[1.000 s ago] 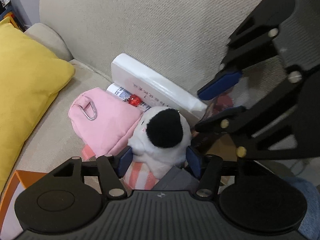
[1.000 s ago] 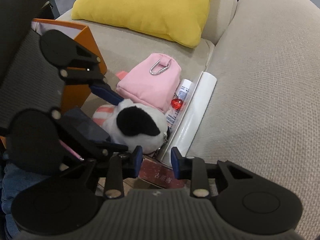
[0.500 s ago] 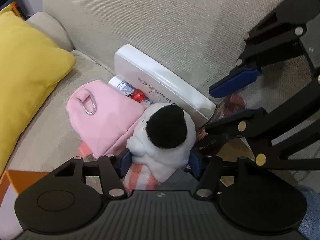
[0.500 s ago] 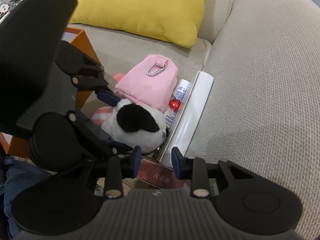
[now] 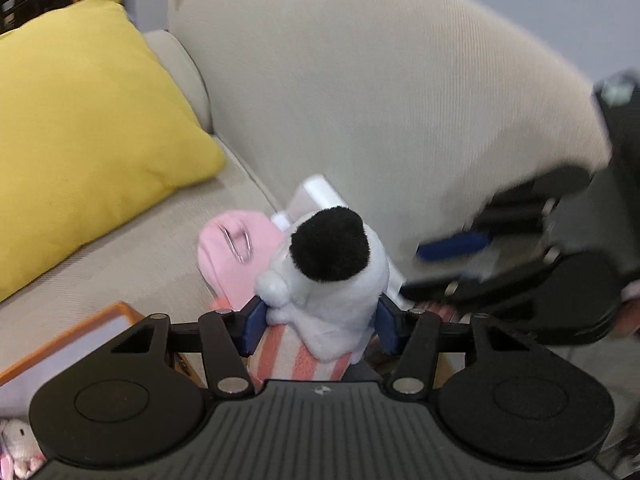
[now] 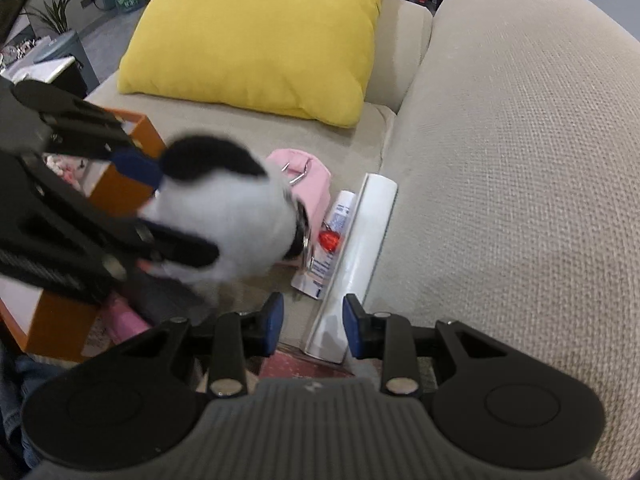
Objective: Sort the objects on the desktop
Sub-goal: 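Lift the black-white plush with the left gripper toward the box while the right gripper approaches the pink pouch, then grasp the pink pouch with the right gripper while the left gripper carries the plush over the box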
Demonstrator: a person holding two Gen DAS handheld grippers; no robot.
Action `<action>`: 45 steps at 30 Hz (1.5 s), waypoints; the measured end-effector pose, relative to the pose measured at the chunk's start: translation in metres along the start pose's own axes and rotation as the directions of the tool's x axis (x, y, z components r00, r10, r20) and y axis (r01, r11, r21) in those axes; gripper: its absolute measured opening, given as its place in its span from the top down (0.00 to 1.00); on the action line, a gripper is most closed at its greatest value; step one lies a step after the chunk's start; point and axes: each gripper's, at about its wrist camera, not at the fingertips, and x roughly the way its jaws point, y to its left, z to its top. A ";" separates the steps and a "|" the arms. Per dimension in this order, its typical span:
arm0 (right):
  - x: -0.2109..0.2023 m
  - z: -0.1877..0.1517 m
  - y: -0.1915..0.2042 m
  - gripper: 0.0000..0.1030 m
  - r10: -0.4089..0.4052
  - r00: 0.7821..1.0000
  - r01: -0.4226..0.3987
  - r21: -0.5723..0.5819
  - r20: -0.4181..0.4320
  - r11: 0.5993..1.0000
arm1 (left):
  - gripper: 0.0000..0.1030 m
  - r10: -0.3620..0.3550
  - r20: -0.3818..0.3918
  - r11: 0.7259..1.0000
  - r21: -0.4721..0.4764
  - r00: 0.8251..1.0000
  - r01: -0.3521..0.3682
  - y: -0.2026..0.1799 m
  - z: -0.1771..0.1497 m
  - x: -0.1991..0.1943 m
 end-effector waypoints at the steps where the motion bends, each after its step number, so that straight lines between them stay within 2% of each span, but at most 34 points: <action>1: 0.000 0.000 0.001 0.68 0.007 1.000 -0.007 0.001 0.004 1.000 | 0.38 -0.007 0.019 1.000 -0.016 1.000 0.007 0.003 0.002 -0.009; 8: 0.003 0.009 0.010 0.67 0.050 0.999 -0.050 0.038 -0.004 0.998 | 0.38 -0.021 0.142 0.996 -0.085 0.990 0.034 0.020 0.015 -0.075; 17: 0.025 0.048 0.043 0.65 0.066 0.998 -0.066 -0.006 -0.012 0.998 | 0.38 0.048 0.228 0.984 -0.180 0.972 -0.006 0.056 -0.001 -0.141; 20: 0.037 0.059 0.046 0.64 0.058 0.998 -0.058 -0.006 -0.023 0.998 | 0.37 0.088 0.235 0.976 -0.214 0.968 -0.037 0.071 -0.015 -0.155; 26: 0.069 0.075 0.050 0.63 0.090 0.993 -0.087 0.034 -0.072 0.996 | 0.37 0.146 0.196 0.949 -0.304 0.970 -0.081 0.102 -0.044 -0.162; 29: 0.084 0.082 0.057 0.53 0.091 0.992 -0.089 0.037 -0.082 0.995 | 0.37 0.142 0.175 0.936 -0.345 0.974 -0.075 0.114 -0.054 -0.156; 38: 0.126 0.102 0.072 0.51 -0.020 0.992 0.022 0.009 -0.125 1.000 | 0.37 0.093 0.125 0.879 -0.477 0.988 -0.022 0.147 -0.081 -0.124; 39: 0.128 0.103 0.076 0.48 -0.039 0.991 0.038 -0.008 -0.131 0.999 | 0.37 0.085 0.127 0.875 -0.485 0.988 -0.013 0.144 -0.091 -0.135; 43: 0.142 0.101 0.086 0.46 -0.137 0.979 0.127 -0.074 -0.152 0.989 | 0.37 0.068 0.142 0.865 -0.501 0.987 0.012 0.141 -0.097 -0.152; 44: 0.145 0.100 0.087 0.48 -0.152 0.976 0.141 -0.084 -0.153 0.986 | 0.37 0.065 0.146 0.862 -0.506 0.987 0.018 0.142 -0.097 -0.152; 45: 0.146 0.099 0.089 0.55 -0.169 0.974 0.156 -0.092 -0.151 0.983 | 0.37 0.064 0.148 0.860 -0.510 0.987 0.021 0.141 -0.096 -0.155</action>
